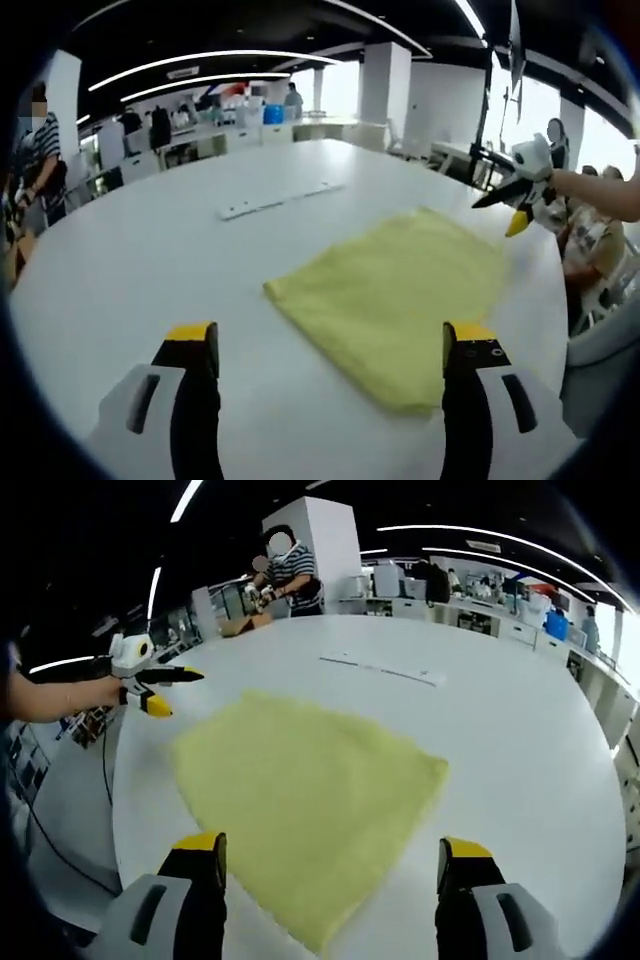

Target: Fold the garment on the visible template until the final outline fits inside the template.

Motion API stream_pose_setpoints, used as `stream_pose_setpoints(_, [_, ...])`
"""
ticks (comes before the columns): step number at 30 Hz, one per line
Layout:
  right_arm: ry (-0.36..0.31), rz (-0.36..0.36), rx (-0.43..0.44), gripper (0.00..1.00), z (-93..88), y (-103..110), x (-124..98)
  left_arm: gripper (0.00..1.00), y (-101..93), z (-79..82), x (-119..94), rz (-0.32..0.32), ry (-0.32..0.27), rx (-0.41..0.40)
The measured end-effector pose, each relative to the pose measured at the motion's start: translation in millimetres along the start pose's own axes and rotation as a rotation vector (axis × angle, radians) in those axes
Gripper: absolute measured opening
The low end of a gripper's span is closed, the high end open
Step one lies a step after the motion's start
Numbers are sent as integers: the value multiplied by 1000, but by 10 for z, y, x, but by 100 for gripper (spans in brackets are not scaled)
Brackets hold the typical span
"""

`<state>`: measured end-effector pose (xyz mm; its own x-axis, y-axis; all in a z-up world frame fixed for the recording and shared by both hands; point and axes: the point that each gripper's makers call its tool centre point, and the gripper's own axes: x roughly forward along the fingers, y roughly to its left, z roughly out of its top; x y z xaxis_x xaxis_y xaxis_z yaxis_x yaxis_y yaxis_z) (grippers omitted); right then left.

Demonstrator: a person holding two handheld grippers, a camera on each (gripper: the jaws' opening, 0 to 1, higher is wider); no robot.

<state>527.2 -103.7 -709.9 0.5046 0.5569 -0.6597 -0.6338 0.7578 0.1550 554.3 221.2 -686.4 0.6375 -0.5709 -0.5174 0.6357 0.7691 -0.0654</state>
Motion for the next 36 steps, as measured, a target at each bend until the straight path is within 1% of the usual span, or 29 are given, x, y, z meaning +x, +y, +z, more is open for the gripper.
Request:
stream_pose_setpoints(3, [0,-1,7,86,-65,29,-39,88,-42,-64,-36,-1,5,-10])
stream_pose_setpoints(4, [1,-2,12,86,-90,46,-54,87,-56,-96,-53,1,5,-21])
stream_pose_setpoints(5, [4,-6,24,86,-124,54,-64,85,-99,-127,-68,-11,0,-38])
stream_pose_setpoints(9, [2,-9,48,85,-213,89,-85,79,-194,-230,-119,-19,10,-43])
stream_pose_setpoints(12, [2,-8,61,82,-292,130,-98,74,-287,-303,-151,-37,11,-59])
stream_pose_setpoints(14, [-5,-9,63,80,-326,155,-108,69,-334,-363,-158,-45,26,-60])
stream_pose_setpoints(18, [-23,-2,73,76,-386,213,-127,64,-427,-450,-178,-60,35,-62])
stream_pose_setpoints(23, [-20,-4,87,74,-470,235,-134,55,-473,-524,-195,-64,33,-84])
stream_pose_setpoints(29, [-32,-18,110,65,-562,236,-142,40,-567,-649,-186,-69,40,-112])
stream_pose_setpoints(30, [-32,-18,115,63,-574,238,-141,35,-571,-661,-186,-68,37,-128])
stream_pose_setpoints(31, [-29,-17,120,62,-596,242,-137,31,-581,-680,-175,-68,32,-172])
stream_pose_setpoints(32, [-28,-17,122,61,-610,246,-133,26,-579,-701,-171,-67,38,-181])
stream_pose_setpoints(33, [-25,-16,121,60,-631,257,-128,21,-576,-705,-168,-65,35,-172])
stream_pose_setpoints(34, [-24,-16,122,59,-639,261,-126,19,-574,-707,-166,-61,28,-172])
stream_pose_setpoints(36, [-29,-18,135,56,-644,267,-123,17,-572,-717,-157,-70,9,-218])
